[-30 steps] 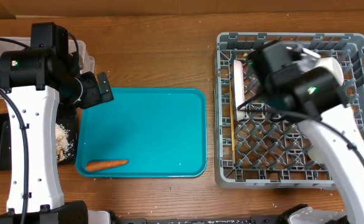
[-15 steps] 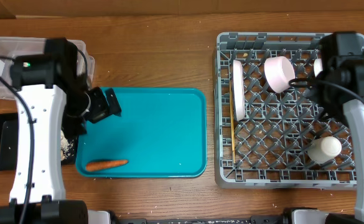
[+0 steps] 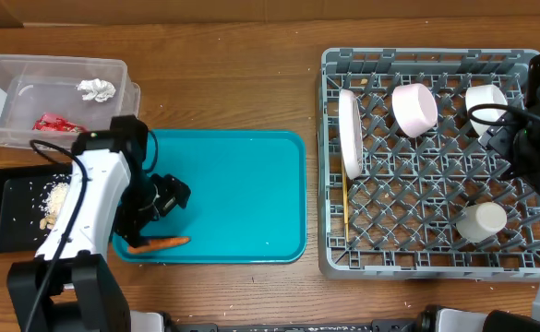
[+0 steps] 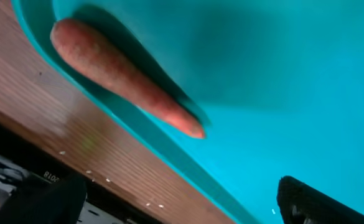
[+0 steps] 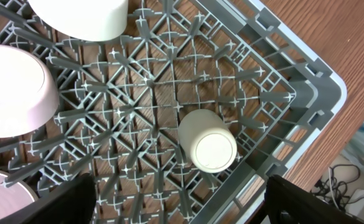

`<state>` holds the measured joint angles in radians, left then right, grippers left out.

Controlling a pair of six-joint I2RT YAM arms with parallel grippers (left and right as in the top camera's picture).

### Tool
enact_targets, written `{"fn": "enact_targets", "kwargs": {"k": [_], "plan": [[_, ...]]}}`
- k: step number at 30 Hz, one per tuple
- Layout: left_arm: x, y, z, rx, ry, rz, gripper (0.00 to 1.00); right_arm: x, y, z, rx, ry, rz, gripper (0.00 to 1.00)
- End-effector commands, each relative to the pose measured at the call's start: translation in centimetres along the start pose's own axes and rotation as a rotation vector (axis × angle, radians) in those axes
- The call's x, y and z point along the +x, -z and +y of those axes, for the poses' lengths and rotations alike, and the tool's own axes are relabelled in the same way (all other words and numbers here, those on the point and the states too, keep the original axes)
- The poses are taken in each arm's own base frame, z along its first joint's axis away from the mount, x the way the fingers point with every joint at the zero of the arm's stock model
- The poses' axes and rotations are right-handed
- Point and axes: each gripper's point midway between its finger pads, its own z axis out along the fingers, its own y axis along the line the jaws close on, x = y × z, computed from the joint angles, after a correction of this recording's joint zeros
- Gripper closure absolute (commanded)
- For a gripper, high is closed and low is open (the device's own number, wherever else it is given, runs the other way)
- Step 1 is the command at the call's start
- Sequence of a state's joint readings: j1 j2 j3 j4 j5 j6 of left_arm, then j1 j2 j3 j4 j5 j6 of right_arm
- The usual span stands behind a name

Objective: Sort waste into correct bins and load items into the dishwasher
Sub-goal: 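Move the left gripper down to the carrot on the teal tray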

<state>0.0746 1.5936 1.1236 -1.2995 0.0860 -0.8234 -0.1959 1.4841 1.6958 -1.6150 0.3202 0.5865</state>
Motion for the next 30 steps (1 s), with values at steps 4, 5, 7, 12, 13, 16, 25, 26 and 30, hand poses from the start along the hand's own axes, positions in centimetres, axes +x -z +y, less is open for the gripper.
{"fn": "enact_targets", "kwargs": {"k": [4, 5, 7, 12, 13, 16, 25, 26, 30], "plan": [[-2.3, -3.0, 1.2, -0.047, 0.125, -0.119, 0.0, -0.1, 0.2, 0.1, -0.013, 0.006, -0.005, 0.1], [-2.4, -3.3, 1.2, -0.043, 0.125, -0.123, 0.0, -0.1, 0.2, 0.1, -0.012, 0.006, -0.005, 0.1], [-2.5, -3.8, 1.1, -0.038, 0.129, -0.127, 0.0, -0.1, 0.2, 0.1, -0.012, 0.009, -0.005, 0.1], [-2.1, -5.3, 1.7, -0.047, 0.158, -0.118, 0.0, -0.2, 0.2, 0.0, -0.009, 0.013, -0.007, 0.09], [-1.9, -5.5, 1.9, -0.052, 0.16, -0.113, 0.0, -0.2, 0.2, 0.0, -0.009, 0.013, -0.007, 0.09], [-1.6, -6.3, 2.4, -0.066, 0.174, -0.105, 0.0, -0.2, 0.2, 0.0, -0.006, 0.013, -0.009, 0.08], [-3.5, -7.4, 2.1, -0.04, 0.189, -0.209, 0.0, -0.2, 0.2, 0.0, -0.007, 0.012, -0.009, 0.08], [-3.9, -7.4, 2.0, -0.036, 0.19, -0.227, 0.0, -0.2, 0.2, 0.0, -0.007, 0.012, -0.009, 0.08], [-4.4, -7.3, 1.6, -0.018, 0.191, -0.249, 0.0, -0.2, 0.2, 0.0, -0.006, 0.013, -0.009, 0.08]]}}
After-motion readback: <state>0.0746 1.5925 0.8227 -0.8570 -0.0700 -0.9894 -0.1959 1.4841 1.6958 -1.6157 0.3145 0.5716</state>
